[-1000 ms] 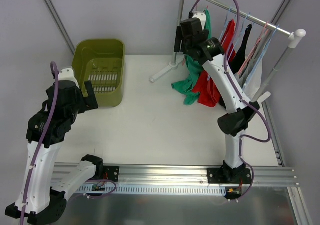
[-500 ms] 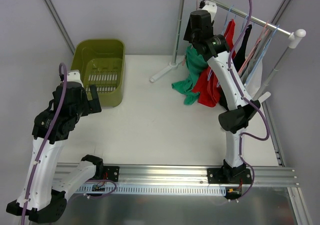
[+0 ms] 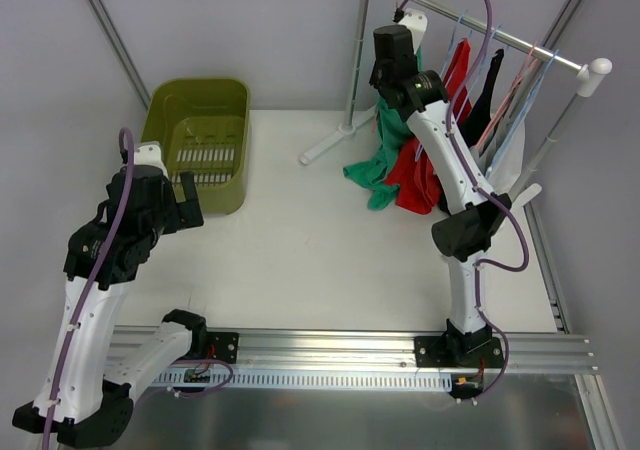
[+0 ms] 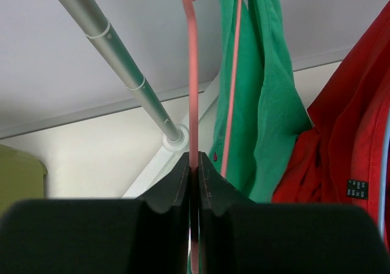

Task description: Remove the tank top from the hanger

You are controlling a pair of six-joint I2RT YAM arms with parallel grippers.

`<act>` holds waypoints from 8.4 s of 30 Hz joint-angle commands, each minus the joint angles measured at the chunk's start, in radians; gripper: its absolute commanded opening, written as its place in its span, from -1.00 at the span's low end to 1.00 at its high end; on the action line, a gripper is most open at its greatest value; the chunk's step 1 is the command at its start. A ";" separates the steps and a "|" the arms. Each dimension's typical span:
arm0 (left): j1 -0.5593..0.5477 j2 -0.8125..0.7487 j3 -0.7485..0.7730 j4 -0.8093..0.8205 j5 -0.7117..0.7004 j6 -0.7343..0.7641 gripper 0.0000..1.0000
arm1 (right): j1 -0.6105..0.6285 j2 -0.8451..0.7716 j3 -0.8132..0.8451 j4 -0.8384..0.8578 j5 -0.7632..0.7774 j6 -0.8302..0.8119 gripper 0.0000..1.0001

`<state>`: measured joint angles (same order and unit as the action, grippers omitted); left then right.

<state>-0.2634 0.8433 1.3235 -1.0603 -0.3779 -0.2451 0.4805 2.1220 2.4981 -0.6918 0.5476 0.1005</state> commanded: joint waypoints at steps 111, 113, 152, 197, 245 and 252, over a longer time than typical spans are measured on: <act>-0.338 0.445 0.527 0.403 0.650 -0.135 -1.00 | 0.288 -1.458 -1.120 0.348 -0.798 0.039 -0.99; -0.362 0.415 0.470 0.428 0.899 -0.114 -1.00 | 0.287 -1.435 -1.140 0.453 -0.769 0.012 -0.99; -0.438 -0.111 -0.402 0.385 0.559 -0.192 0.88 | 0.426 -0.976 -1.021 0.576 0.151 0.015 -0.99; -0.438 0.052 -0.101 0.126 0.405 -0.152 0.97 | 0.007 -0.318 -0.468 0.423 -0.155 0.263 0.42; -0.797 0.479 0.107 0.309 0.024 -0.211 -1.00 | 0.004 -1.426 -1.033 -0.173 -0.459 0.157 0.99; -0.635 0.529 0.557 0.010 -0.156 -0.123 -1.00 | 0.004 -1.377 -1.013 -0.124 -0.480 0.151 0.99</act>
<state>-1.0054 1.2942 1.7672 -0.8860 -0.4191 -0.4282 0.4847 0.7223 1.4448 -0.8875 0.0879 0.2737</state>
